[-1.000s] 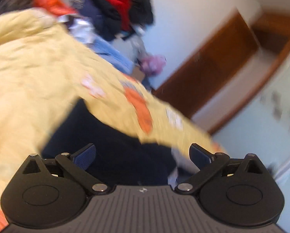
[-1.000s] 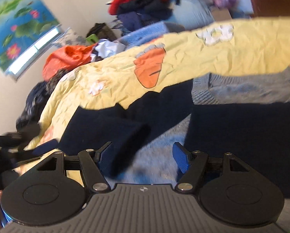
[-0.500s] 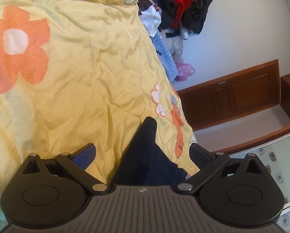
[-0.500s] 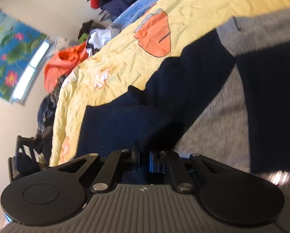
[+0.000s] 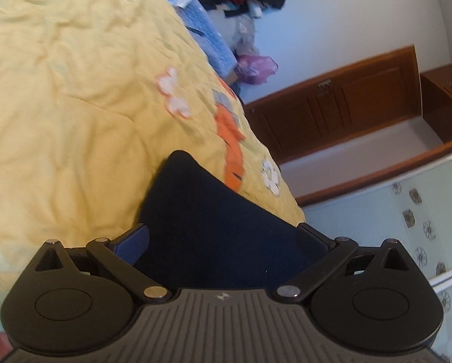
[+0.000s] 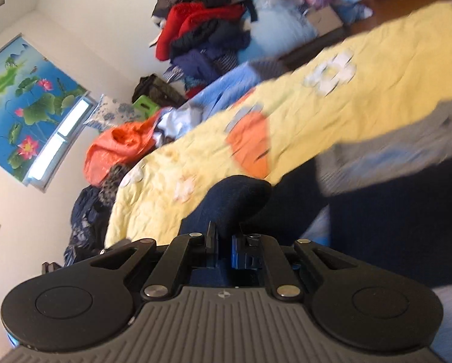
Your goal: Fold small clothes
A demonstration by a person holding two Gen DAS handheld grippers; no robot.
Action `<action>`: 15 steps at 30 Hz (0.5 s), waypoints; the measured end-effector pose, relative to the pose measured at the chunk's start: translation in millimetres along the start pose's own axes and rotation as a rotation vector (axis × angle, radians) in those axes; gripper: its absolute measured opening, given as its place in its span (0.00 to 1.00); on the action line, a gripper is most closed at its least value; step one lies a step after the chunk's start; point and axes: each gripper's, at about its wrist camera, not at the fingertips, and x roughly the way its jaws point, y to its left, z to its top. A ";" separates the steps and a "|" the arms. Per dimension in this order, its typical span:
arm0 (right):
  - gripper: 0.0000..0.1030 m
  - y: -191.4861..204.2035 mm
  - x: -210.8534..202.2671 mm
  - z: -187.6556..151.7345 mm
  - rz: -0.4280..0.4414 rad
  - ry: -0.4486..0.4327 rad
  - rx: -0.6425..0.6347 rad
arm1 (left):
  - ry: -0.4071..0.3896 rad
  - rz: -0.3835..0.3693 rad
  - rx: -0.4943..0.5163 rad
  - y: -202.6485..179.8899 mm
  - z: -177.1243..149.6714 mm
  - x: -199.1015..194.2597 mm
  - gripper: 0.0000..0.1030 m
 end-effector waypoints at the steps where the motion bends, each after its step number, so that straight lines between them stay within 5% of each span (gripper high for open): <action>1: 0.14 -7.1 -10.0 6.1 -0.015 -0.014 -0.008 | 0.005 -0.012 0.012 -7.0 -3.1 3.5 1.00; 15: 0.14 -135.7 -92.7 27.8 -0.223 -0.092 0.007 | 0.142 -0.046 0.088 -69.3 -43.2 92.4 1.00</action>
